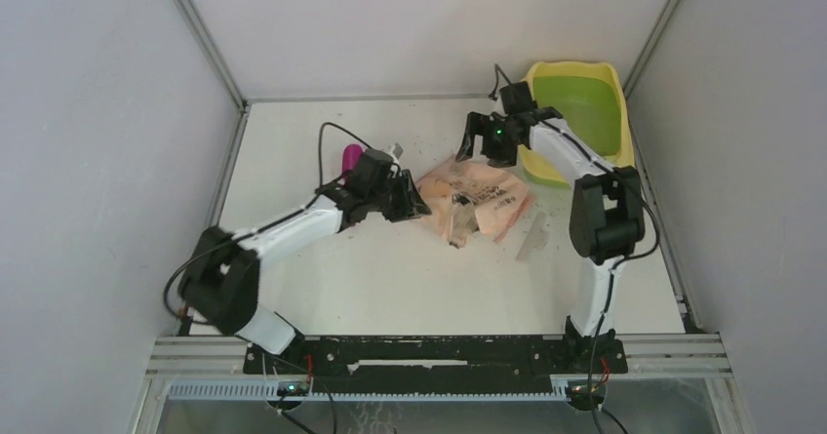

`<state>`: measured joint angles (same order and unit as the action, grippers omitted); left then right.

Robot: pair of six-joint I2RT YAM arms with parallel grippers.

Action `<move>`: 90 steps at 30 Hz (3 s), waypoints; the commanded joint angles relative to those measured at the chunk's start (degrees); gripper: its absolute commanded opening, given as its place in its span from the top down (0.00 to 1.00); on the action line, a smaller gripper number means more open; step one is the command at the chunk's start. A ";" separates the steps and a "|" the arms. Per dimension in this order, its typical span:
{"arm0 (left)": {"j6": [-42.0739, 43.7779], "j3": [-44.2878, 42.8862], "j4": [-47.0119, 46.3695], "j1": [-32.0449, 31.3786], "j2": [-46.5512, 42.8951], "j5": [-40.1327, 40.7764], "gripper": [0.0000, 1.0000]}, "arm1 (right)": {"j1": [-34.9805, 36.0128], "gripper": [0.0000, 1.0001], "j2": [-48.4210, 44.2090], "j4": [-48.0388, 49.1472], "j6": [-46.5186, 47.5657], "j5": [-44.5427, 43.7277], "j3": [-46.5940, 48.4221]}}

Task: Fill the litter box with clean litter
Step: Open the cat litter bag at the center of the board, then pick up the spatula from the center of the board.

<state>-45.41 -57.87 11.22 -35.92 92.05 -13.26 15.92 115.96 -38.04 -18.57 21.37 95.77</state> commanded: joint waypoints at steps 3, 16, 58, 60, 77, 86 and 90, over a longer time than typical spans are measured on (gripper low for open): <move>5.64 0.06 9.96 -0.15 -17.20 1.28 0.57 | -2.45 0.01 -16.71 3.52 -0.84 -4.66 -2.98; 10.61 -7.23 12.76 17.02 -3.87 11.51 0.45 | -2.40 0.01 -37.12 3.79 -2.58 0.76 -17.37; 20.88 -31.66 21.85 28.00 26.20 16.22 0.49 | -1.65 0.01 -67.44 0.35 -3.27 4.93 -48.13; 19.82 -29.39 21.70 27.98 25.86 16.86 0.63 | -1.68 0.01 -67.44 0.86 -3.58 5.39 -48.57; -6.05 1.23 0.21 24.12 -9.52 1.86 1.00 | 0.90 0.11 -71.71 6.43 -3.52 3.91 -49.38; -29.42 7.00 3.88 10.35 -29.75 9.16 1.00 | -2.79 0.01 -75.11 34.36 -21.51 17.27 -61.85; -35.87 2.71 14.66 6.64 -31.61 12.64 1.00 | -2.58 0.01 -76.51 39.16 -24.22 19.26 -64.34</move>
<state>-70.48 -52.27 17.74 -27.05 62.08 -5.39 13.45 41.69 -12.67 -36.25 35.92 32.03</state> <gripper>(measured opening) 0.019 0.992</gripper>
